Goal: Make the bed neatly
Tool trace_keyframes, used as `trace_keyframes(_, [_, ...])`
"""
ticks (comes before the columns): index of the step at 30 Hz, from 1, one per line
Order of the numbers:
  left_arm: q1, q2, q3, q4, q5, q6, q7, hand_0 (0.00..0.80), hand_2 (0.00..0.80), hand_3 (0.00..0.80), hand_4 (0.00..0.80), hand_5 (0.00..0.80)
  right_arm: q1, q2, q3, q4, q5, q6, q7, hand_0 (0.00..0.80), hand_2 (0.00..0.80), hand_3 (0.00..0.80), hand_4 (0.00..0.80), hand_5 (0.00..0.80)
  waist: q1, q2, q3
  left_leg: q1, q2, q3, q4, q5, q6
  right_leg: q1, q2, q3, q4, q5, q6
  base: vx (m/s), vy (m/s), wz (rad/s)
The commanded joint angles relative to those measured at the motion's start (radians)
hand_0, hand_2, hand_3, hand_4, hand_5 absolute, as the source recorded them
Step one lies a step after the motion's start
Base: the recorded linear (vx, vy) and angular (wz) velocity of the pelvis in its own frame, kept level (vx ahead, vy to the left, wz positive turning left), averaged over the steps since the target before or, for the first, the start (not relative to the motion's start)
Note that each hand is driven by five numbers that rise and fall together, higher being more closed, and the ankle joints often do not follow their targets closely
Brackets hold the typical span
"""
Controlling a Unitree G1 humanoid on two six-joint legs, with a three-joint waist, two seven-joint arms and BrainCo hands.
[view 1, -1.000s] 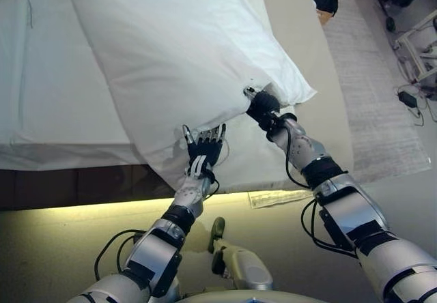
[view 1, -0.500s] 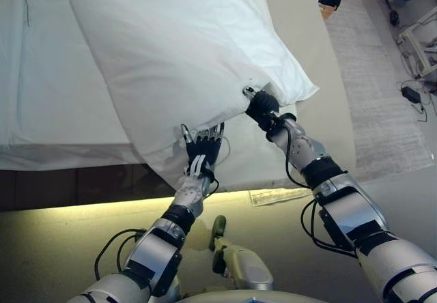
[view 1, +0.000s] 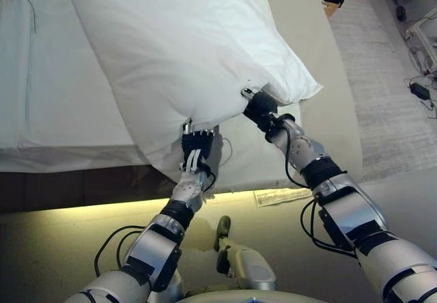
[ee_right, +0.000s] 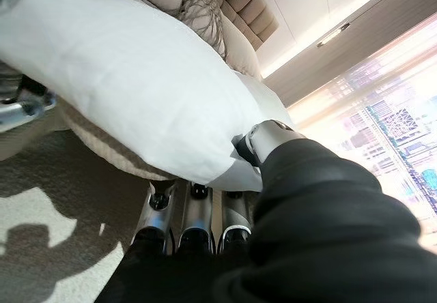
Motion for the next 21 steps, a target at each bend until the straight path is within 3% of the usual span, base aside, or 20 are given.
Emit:
trace_keyframes(1, [-0.14, -0.001, 0.029, -0.069, -0.012, 0.005, -0.069, 0.8, 0.8, 0.8, 0.8, 0.8, -0.054, -0.098, -0.009, -0.005, 0.015, -0.064, 0.014, 0.8, 0.8, 0.8, 0.8, 0.8, 0.006, 0.045, -0.051, -0.022, 0.026, -0.032, -0.05, 0.016, -0.012, 0.037, -0.009, -0.016, 0.089, -0.133, 0.07, 0.0, 0.0, 0.0])
trace_keyframes(4, [-0.139, 0.001, 0.029, -0.062, -0.012, 0.01, -0.06, 0.8, 0.8, 0.8, 0.8, 0.8, -0.048, -0.097, -0.013, 0.008, -0.016, -0.05, -0.016, 0.8, 0.8, 0.8, 0.8, 0.8, 0.009, 0.048, -0.058, -0.016, 0.023, -0.035, -0.052, 0.014, -0.011, 0.045, -0.01, -0.019, 0.087, -0.133, 0.072, 0.0, 0.0, 0.0])
trace_keyframes(5, [-0.138, 0.003, 0.029, -0.06, -0.012, 0.011, -0.06, 0.8, 0.8, 0.8, 0.8, 0.8, -0.048, -0.099, -0.014, 0.017, -0.032, -0.036, -0.033, 0.631, 0.631, 0.631, 0.631, 0.631, 0.01, 0.049, -0.061, -0.013, 0.022, -0.036, -0.053, 0.014, -0.011, 0.047, -0.012, -0.02, 0.086, -0.132, 0.073, 0.02, 0.021, 0.04])
trace_keyframes(6, [-0.135, 0.004, 0.029, -0.059, -0.012, 0.011, -0.061, 0.8, 0.8, 0.8, 0.8, 0.8, -0.046, -0.102, -0.015, 0.028, -0.047, -0.011, -0.058, 0.0, 0.0, 0.0, 0.0, 0.0, 0.011, 0.052, -0.064, -0.01, 0.02, -0.036, -0.055, 0.014, -0.011, 0.051, -0.013, -0.021, 0.084, -0.132, 0.074, 0.019, 0.029, 0.07])
trace_keyframes(11, [-0.112, 0.03, 0.046, -0.054, -0.012, 0.013, -0.063, 0.8, 0.8, 0.8, 0.8, 0.8, -0.014, -0.118, -0.004, 0.082, -0.148, 0.039, -0.01, 0.0, 0.0, 0.0, 0.0, 0.0, 0.02, 0.064, -0.089, 0.005, 0.008, -0.041, -0.065, 0.021, -0.008, 0.066, -0.021, -0.026, 0.078, -0.129, 0.076, 0.025, 0.048, 0.04])
trace_keyframes(16, [-0.034, 0.09, 0.094, -0.076, -0.012, 0.034, -0.08, 0.8, 0.8, 0.8, 0.8, 0.8, 0.135, -0.13, -0.02, 0.119, -0.196, 0.101, 0.058, 0.0, 0.0, 0.0, 0.0, 0.0, 0.032, 0.092, -0.132, 0.04, -0.008, -0.052, -0.085, 0.022, -0.004, 0.103, -0.036, -0.038, 0.068, -0.135, 0.079, 0.069, 0.08, 0.04])
trace_keyframes(21, [0.079, 0.143, 0.158, -0.123, -0.012, 0.062, -0.106, 0.8, 0.8, 0.8, 0.8, 0.8, 0.34, -0.105, -0.069, 0.152, -0.247, 0.092, 0.132, 0.0, 0.0, 0.0, 0.0, 0.0, 0.048, 0.123, -0.186, 0.071, -0.025, -0.064, -0.096, 0.017, -0.001, 0.149, -0.049, -0.056, 0.051, -0.137, 0.081, 0.093, 0.098, 0.04])
